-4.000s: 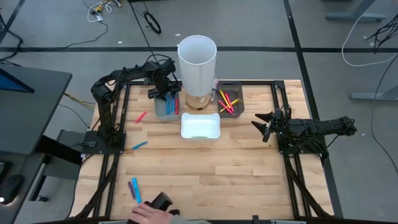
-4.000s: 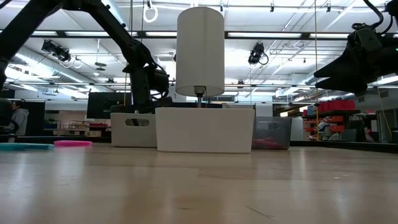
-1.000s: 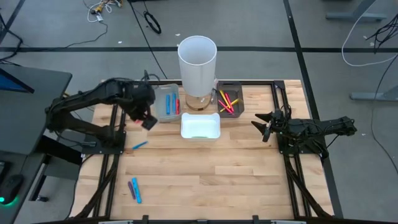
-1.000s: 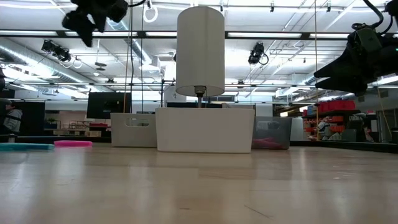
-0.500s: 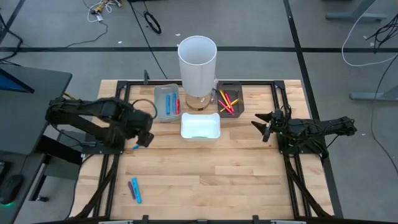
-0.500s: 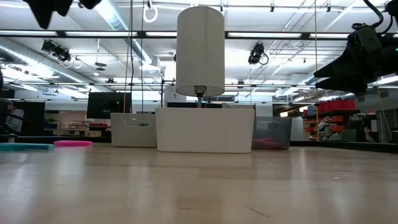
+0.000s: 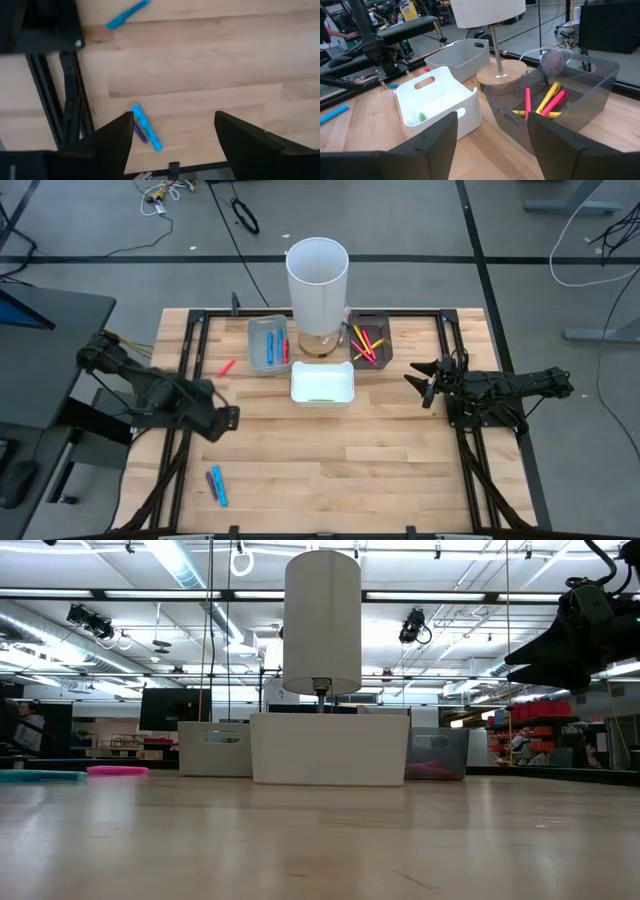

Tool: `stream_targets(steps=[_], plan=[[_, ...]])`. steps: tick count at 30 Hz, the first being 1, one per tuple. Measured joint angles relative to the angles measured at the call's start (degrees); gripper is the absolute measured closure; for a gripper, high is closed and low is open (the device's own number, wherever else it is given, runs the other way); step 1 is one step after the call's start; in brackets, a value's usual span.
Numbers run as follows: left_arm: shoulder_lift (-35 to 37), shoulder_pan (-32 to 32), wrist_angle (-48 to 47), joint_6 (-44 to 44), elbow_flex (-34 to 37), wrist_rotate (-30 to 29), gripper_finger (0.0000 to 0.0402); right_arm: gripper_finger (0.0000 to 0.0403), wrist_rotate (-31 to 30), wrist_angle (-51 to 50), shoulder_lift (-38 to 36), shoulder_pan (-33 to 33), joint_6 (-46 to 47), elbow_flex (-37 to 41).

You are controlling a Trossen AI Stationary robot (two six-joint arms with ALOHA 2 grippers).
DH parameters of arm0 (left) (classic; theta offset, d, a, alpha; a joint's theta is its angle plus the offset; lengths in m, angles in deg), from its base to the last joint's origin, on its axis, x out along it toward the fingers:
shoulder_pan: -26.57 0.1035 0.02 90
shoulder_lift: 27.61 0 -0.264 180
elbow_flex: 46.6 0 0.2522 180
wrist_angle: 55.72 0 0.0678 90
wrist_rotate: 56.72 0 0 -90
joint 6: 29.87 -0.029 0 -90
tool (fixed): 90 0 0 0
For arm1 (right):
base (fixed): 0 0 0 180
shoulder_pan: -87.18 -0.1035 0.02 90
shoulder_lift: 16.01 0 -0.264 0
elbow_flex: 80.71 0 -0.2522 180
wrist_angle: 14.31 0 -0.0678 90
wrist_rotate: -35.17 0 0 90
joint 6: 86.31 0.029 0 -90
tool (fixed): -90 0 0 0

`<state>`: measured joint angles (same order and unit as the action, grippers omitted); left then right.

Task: Pick & Place Markers
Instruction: Put the blue highlighter pen into the gray bin

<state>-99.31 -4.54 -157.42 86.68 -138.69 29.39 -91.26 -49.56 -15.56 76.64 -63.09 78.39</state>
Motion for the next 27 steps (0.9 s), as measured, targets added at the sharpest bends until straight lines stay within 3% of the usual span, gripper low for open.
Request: stream_targets(steps=[10,16,27], plan=[[-3.27,-6.84,1.12,13.62,0.00,-1.82,0.0118,0.0160,0.00,0.01,-0.02,0.00,0.02,0.00],[-6.13,-8.98,1.03,16.22,0.00,1.06,0.0118,0.0160,0.00,0.00,0.00,-0.01,0.00,0.00],[-12.83,-14.38,1.22,16.10,0.01,-0.01,0.0118,0.0160,0.00,0.00,0.00,0.00,0.01,0.00]])
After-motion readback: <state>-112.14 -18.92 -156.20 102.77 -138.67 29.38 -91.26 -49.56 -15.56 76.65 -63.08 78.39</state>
